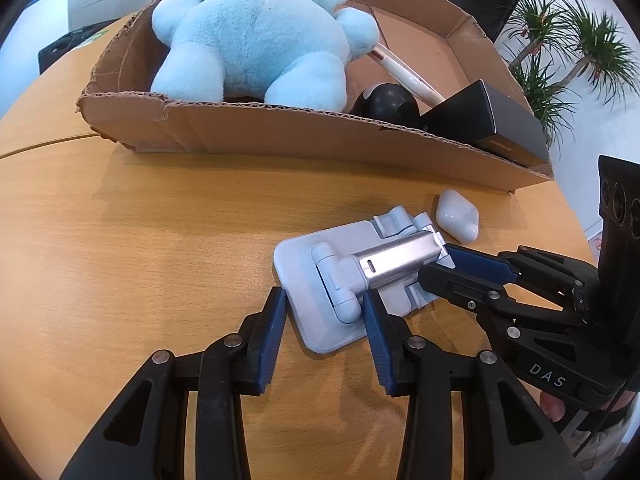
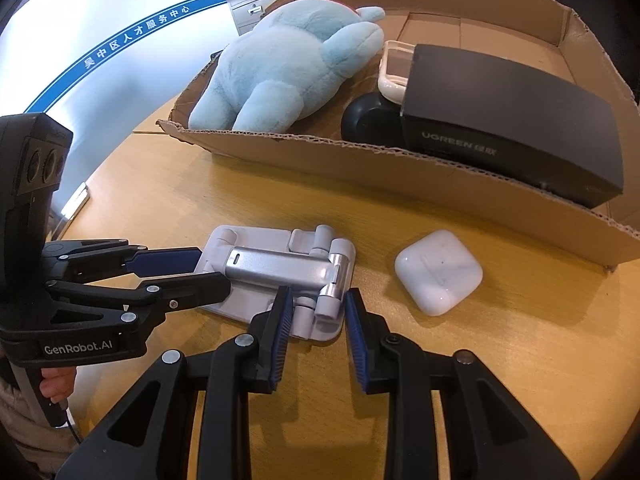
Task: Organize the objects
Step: 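Close both grippers on the phone stand base and lift it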
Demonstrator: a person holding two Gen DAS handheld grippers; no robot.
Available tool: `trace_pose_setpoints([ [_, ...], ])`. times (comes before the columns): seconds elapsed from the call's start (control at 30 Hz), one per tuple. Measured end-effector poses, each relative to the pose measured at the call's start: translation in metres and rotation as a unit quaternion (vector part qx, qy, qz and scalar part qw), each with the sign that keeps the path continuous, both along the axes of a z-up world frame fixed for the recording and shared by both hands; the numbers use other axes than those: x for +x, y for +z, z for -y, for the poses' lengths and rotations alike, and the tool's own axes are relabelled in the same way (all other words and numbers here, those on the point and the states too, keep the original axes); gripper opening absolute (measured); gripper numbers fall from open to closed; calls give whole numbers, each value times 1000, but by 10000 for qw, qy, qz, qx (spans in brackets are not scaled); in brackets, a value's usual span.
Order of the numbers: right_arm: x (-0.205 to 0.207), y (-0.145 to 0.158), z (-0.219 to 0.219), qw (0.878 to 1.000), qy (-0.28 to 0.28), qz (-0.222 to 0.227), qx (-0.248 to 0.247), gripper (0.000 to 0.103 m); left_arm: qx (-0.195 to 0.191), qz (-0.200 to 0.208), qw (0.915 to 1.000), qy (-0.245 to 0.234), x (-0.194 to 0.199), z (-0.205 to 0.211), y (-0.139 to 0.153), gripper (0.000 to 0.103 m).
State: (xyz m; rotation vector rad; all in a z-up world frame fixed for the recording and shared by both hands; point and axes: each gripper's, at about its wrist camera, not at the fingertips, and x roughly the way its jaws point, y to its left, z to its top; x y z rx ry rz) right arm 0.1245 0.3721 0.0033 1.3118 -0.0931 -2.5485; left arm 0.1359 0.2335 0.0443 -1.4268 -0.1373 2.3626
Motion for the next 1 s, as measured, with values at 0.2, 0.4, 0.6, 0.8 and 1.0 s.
trace_pose_setpoints([
  [0.2, 4, 1, -1, 9999, -146, -85, -10, 23, -58, -101, 9999, -8, 3, -2, 4, 36],
  [0.4, 8, 7, 0, 9996, -203, -194, 18, 23, -56, -163, 9998, -20, 6, -1, 9, 36],
  [0.6, 14, 15, 1, 9992, -250, -308, 71, 21, -90, -267, 9996, -33, 11, 0, 16, 36],
  [0.8, 19, 26, 5, 9991, -121, -410, -84, 4, -23, -355, 9992, -192, 13, -6, 26, 25],
  [1.0, 19, 24, -1, 9981, -415, -424, 173, 8, -88, -253, 9996, -6, 9, 1, 17, 25],
])
